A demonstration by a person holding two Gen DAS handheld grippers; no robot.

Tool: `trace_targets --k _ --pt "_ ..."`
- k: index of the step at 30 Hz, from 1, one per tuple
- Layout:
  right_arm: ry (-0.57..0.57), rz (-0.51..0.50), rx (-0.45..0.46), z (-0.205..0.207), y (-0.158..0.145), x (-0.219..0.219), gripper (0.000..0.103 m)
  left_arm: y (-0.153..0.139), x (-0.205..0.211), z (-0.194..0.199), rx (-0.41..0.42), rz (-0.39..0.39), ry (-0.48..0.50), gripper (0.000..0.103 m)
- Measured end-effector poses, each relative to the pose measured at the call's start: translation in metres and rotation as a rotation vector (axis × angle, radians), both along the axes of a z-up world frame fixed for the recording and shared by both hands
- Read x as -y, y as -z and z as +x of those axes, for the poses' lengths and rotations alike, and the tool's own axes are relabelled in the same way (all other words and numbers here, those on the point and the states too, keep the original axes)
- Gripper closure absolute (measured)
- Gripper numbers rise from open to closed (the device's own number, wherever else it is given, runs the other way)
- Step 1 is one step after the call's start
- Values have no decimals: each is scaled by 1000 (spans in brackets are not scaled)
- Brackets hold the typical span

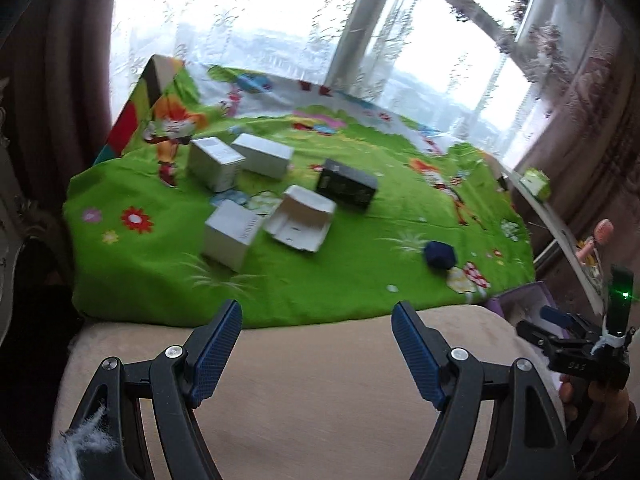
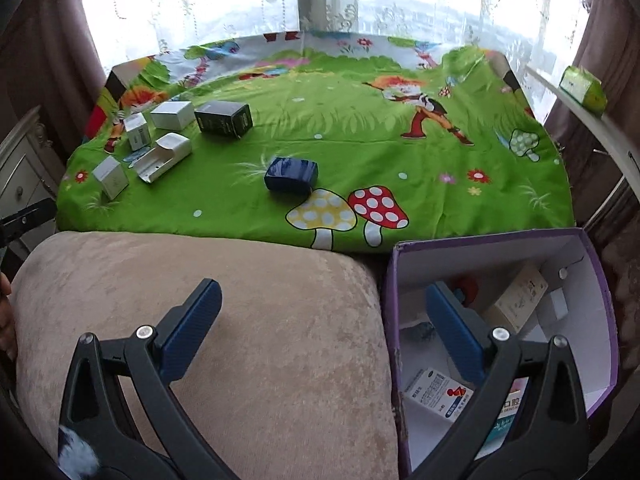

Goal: Organize rigid objects
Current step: 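Grasp the white JIYIN MUSIC box with the left tool while the right grasps the navy block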

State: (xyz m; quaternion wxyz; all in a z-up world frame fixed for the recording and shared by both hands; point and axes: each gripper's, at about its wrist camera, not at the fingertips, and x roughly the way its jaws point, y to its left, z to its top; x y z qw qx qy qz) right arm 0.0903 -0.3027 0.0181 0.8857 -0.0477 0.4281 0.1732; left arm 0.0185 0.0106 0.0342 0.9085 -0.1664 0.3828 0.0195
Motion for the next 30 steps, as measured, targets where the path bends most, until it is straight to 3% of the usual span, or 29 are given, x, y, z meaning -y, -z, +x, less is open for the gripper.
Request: trace_targets --k 6,14,21,24,30 --pt "24 -13 -13 18 1 -12 1 7 -32 26 -66 40 -52 25" --pt "22 -35 -34 50 6 -40 1 31 -49 76 -202 127 -78 25" --pt "33 -50 -71 86 21 -60 1 46 -52 102 -263 169 -80 28" --pt "44 -57 -71 100 24 -67 1 48 -48 109 -269 207 -71 34" --pt "43 -95 -71 119 32 -82 1 59 -50 119 -299 203 -63 56"
